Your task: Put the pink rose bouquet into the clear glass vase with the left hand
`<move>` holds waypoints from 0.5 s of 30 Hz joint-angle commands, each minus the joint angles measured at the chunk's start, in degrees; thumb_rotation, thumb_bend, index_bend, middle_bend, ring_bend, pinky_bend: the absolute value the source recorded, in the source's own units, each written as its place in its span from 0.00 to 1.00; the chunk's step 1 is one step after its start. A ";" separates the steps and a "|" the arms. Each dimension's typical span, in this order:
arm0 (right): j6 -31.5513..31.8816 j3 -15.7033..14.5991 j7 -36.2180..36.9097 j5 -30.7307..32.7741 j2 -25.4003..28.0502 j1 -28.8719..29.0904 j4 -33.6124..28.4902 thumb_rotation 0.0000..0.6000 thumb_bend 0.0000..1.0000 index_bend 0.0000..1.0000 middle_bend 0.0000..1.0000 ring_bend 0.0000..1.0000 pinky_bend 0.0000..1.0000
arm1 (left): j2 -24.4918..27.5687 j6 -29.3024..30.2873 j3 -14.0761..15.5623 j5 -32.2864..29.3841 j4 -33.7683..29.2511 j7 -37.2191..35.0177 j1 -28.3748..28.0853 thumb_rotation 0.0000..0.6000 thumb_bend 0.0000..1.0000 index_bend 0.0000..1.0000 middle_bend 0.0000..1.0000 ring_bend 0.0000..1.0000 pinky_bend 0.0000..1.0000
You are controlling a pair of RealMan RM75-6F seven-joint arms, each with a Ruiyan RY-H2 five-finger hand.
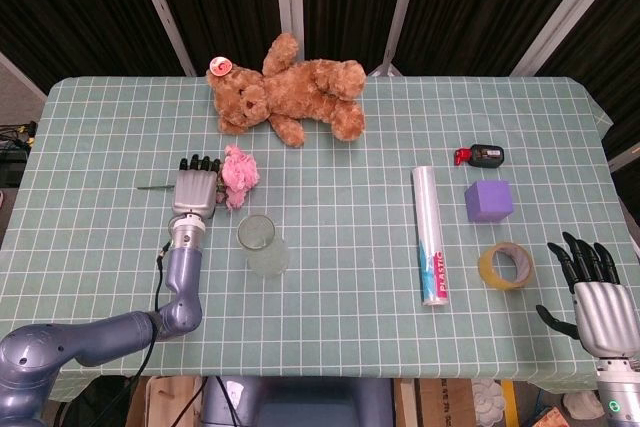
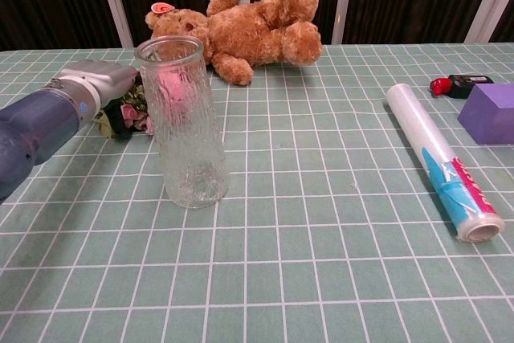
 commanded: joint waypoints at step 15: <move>-0.22 -0.23 0.87 0.03 0.29 -0.02 0.10 1.00 0.20 0.18 0.08 0.09 0.00 | -4.86 1.36 0.34 11.70 10.45 -12.43 2.16 1.00 0.52 0.38 0.35 0.29 0.39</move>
